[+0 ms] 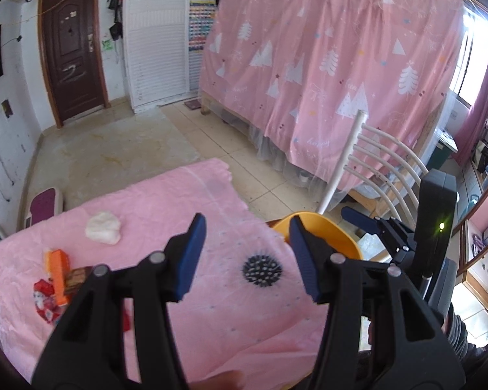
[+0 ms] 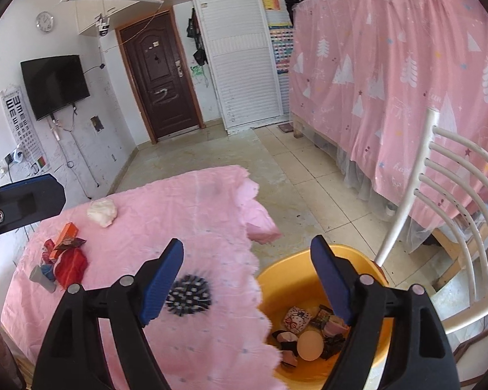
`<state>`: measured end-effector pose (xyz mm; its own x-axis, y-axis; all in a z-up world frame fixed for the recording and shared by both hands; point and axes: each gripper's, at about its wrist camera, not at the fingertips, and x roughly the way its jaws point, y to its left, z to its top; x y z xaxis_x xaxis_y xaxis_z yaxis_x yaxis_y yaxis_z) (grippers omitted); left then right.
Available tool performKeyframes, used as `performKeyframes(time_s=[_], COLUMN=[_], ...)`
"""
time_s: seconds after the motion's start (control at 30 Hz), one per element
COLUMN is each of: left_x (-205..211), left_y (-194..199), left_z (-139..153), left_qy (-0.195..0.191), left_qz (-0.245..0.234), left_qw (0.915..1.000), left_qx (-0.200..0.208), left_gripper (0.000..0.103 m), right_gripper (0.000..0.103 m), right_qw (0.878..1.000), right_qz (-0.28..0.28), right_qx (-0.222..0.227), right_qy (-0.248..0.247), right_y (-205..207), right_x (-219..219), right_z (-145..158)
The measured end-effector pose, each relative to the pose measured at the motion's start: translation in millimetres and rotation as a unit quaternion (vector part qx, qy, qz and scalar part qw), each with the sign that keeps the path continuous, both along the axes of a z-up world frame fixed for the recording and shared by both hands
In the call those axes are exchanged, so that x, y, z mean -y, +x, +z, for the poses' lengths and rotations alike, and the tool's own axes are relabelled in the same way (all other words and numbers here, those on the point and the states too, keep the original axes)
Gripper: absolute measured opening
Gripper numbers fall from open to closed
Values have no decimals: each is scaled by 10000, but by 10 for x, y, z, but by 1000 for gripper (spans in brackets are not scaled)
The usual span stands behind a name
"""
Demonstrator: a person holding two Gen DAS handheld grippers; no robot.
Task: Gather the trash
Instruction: 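Grasp the red snack bag with the left gripper while the right gripper grasps the red knit cloth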
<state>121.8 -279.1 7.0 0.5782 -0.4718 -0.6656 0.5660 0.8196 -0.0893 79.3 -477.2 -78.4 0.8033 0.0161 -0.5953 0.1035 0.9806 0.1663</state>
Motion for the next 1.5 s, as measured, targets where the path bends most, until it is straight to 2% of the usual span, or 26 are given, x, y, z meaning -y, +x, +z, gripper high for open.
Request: performKeyframes(time_s=[0.4, 0.73, 1.1, 1.5], left_x=[-899, -1617, -2192, -2537], left_y=[131, 304, 429, 631], left_z=[24, -138, -383, -752], left_qy=[-104, 55, 85, 73], left_qz=[731, 1421, 1840, 2057], left_qw=[9973, 9898, 9823, 9751], left_qx=[41, -112, -349, -825], left_gripper=[51, 52, 52, 52], right_gripper=[70, 70, 70, 70], right_qw=[9976, 9931, 9848, 9734], right_qz=[661, 1113, 1617, 2084], right_qx=[-55, -221, -458, -790], right_qy=[-181, -299, -443, -534], right_y=[272, 411, 552, 714], right_x=[-821, -1364, -1912, -2375], right_z=[87, 48, -73, -268])
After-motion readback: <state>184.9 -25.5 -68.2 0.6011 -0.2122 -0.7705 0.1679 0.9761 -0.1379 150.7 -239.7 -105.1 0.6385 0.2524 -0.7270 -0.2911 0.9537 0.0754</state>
